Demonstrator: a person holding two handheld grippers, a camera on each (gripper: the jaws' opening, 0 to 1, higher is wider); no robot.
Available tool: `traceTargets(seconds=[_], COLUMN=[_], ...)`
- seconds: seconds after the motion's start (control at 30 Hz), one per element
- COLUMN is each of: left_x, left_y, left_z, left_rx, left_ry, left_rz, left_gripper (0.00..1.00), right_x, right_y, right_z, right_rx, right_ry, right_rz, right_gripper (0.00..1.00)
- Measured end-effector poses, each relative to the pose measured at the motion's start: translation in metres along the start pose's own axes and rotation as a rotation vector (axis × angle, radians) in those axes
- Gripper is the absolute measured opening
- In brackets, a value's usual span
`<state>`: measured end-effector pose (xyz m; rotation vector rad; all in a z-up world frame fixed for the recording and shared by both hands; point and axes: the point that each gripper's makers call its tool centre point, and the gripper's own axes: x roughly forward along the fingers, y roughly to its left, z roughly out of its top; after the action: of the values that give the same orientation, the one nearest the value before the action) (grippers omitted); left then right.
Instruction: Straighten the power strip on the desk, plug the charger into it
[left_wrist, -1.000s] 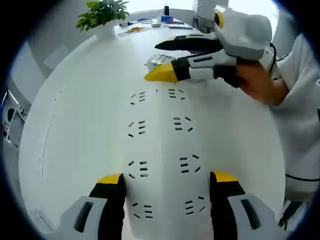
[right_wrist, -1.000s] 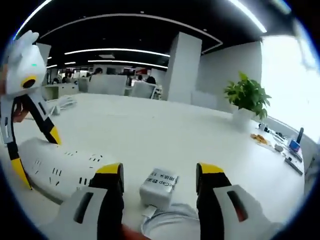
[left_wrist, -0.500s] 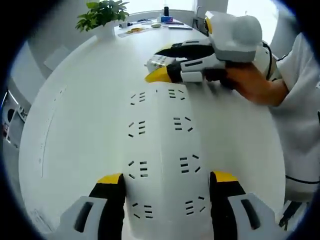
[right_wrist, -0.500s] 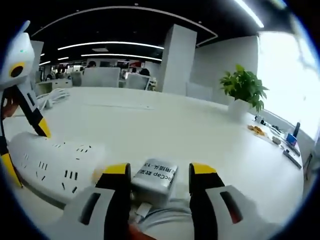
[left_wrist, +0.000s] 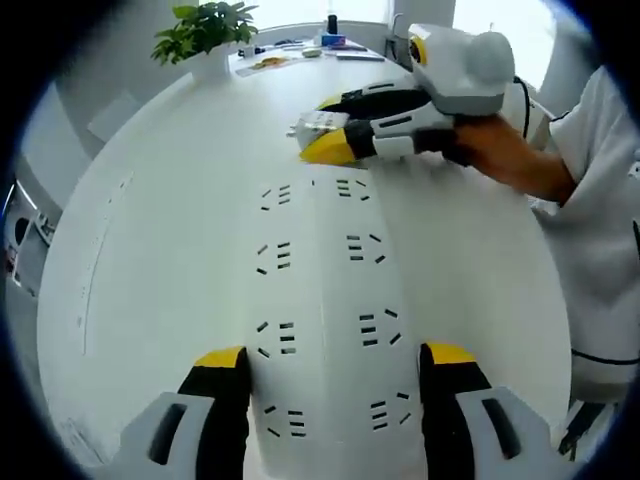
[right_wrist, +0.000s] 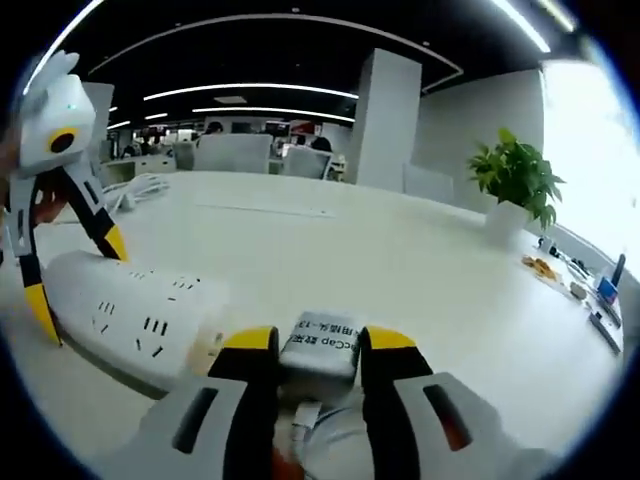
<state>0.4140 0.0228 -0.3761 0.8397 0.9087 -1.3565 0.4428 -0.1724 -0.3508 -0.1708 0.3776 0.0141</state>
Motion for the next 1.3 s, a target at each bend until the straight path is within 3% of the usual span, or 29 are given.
traceTargets(seconds=[0.3,0.47,0.67,0.9,1.1,1.27,1.3], left_x=[0.0,-0.001,-0.001,-0.001,-0.001,-0.002,-0.002], left_y=[-0.001,0.0,0.0,0.0,0.0,0.0,0.0], left_z=[0.0,-0.001,-0.001,-0.001,-0.001,-0.001,-0.001], left_rx=[0.001,0.002,0.002,0.002,0.002,0.002,0.002], left_ry=[-0.002,-0.002,-0.001,-0.003,-0.005,-0.006,-0.006], left_rz=[-0.001,-0.001,-0.001,-0.002,-0.001,-0.001,-0.001], left_gripper=[0.7,0.7,0.7,0.7,0.7,0.7,0.7], right_x=[-0.001,-0.002,-0.003,-0.003,-0.006,-0.006,-0.006], right_y=[0.006,0.013,0.016,0.017,0.017,0.007,0.007], right_z=[-0.002,-0.004,-0.004,-0.004,-0.001,0.003,0.0], right_rx=[-0.124,-0.254,-0.29,-0.286,-0.338,-0.141,-0.152], right_ry=[0.009,0.013,0.005,0.007,-0.016,-0.013,-0.014], right_rz=[0.292,0.443,0.555,0.59,0.579,0.544,0.544], right_gripper=[0.29,0.29,0.29,0.29,0.3,0.36,0.35])
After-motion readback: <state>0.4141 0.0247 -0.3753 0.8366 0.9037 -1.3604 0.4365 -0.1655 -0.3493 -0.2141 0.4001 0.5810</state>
